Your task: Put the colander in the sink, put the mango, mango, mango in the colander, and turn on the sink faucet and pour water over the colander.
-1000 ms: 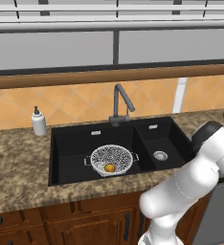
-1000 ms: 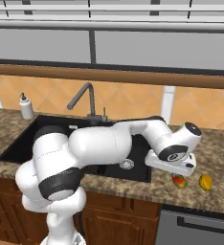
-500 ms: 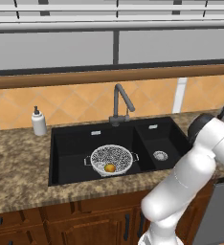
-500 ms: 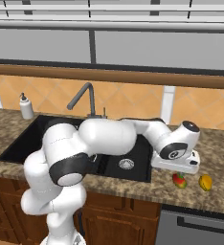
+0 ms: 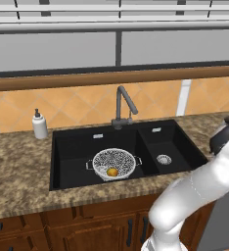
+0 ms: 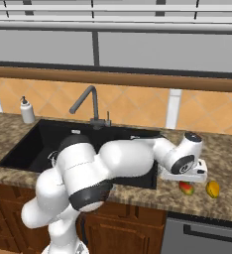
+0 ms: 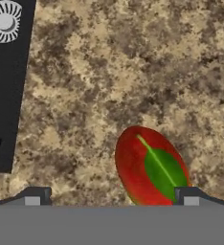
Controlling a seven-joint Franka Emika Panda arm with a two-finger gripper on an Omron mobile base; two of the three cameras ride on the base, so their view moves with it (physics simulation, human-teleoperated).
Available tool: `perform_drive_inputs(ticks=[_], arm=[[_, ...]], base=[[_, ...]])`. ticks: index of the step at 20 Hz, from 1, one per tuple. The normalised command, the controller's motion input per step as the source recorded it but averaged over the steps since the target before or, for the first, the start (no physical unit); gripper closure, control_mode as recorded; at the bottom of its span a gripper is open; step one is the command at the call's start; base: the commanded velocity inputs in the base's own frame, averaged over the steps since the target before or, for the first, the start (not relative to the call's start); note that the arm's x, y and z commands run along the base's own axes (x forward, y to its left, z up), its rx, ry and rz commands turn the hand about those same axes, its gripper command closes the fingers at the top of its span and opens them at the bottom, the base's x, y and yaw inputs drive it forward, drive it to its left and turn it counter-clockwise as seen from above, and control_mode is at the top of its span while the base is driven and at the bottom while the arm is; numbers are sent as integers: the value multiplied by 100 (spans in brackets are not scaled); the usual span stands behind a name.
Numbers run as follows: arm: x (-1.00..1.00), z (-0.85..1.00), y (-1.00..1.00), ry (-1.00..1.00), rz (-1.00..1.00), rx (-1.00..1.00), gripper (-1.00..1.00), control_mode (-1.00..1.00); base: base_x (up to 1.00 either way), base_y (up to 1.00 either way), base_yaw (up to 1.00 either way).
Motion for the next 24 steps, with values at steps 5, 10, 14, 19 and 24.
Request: perform_drive_inputs(ticks=[5, 10, 14, 19, 24], arm=[[19, -16, -32, 3, 4, -1, -100, -100], [-6, -15, -9, 0, 1, 0, -100, -100], [-13, -18, 0, 0, 0, 0, -100, -100], [-9, -41, 17, -1, 0, -2, -100, -100], [11, -46, 17, -3, 0, -1, -100, -100]], base=[[0, 0, 0], [0, 0, 0], [0, 0, 0], [0, 0, 0], [0, 0, 0]])
